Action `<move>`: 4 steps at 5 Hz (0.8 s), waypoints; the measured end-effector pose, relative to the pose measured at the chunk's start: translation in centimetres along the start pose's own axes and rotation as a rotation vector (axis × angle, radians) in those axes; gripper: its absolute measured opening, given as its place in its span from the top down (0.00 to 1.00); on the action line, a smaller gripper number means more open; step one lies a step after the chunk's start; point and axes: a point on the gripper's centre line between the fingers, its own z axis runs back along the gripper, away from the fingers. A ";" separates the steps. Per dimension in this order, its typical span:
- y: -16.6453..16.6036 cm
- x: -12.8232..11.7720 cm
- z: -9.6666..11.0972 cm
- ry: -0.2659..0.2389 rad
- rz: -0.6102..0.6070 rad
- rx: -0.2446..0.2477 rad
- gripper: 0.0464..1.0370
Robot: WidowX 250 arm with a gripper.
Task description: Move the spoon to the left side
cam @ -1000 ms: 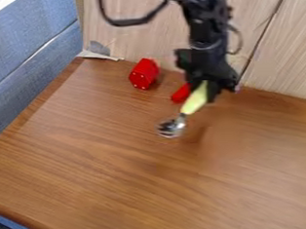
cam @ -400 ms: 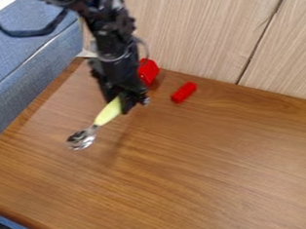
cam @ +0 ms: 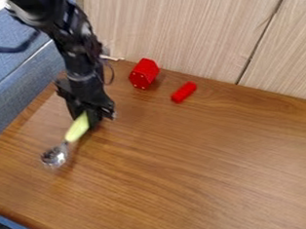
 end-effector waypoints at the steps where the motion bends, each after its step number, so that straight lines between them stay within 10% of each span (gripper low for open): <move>1: 0.3 1.0 -0.2 -0.030 -0.008 0.028 0.64; 2: 0.3 1.7 -0.5 -0.033 -0.003 0.029 0.56; 4: 0.3 1.5 -0.4 -0.021 0.032 0.040 0.08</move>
